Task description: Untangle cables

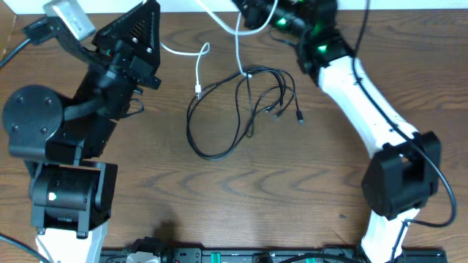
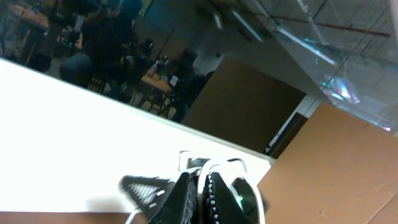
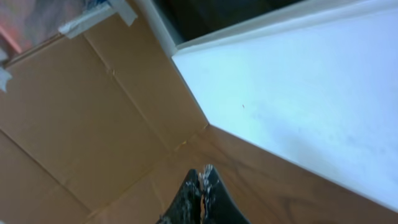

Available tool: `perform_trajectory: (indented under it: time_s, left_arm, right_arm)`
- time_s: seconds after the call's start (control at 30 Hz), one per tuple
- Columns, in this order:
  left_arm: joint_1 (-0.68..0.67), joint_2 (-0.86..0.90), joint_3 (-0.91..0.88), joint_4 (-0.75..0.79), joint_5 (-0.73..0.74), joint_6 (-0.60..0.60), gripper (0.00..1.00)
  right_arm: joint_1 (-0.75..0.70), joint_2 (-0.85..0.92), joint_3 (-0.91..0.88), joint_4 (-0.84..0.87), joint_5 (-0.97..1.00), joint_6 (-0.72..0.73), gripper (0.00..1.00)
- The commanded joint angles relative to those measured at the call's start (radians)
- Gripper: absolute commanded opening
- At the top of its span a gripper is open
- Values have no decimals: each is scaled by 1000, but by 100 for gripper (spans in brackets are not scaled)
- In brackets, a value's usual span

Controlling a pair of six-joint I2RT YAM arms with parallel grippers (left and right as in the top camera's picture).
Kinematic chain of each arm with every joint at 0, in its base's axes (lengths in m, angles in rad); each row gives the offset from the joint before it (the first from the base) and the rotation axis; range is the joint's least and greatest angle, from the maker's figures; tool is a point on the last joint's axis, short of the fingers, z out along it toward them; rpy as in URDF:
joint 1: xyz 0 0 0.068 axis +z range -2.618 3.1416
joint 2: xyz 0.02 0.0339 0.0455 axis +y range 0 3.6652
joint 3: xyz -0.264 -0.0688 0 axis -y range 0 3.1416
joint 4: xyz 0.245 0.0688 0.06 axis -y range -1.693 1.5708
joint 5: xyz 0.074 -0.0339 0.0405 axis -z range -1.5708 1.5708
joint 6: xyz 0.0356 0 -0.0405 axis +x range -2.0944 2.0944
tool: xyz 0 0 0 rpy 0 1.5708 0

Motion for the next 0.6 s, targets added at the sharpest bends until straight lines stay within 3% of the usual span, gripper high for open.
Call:
perform_trajectory:
  time_s: [0.0, 0.17, 0.3, 0.47, 0.57]
  left_arm:
    - [4, 27, 18, -3, 16, 29, 7]
    - [-16, 150, 18, -8, 60, 28, 7]
    - [-70, 273, 18, 77, 125, 27, 7]
    - [-204, 398, 18, 221, 129, 21, 8]
    - [-383, 529, 18, 335, 101, 20, 7]
  right_arm:
    - [-24, -49, 14, -101, -23, 31, 1]
    - [-59, -129, 14, -597, 200, -234, 1]
    - [-106, -197, 14, -801, 323, -291, 1]
    - [-246, -287, 14, -1009, 340, -317, 1]
    - [-388, -305, 14, -1181, 340, -316, 1]
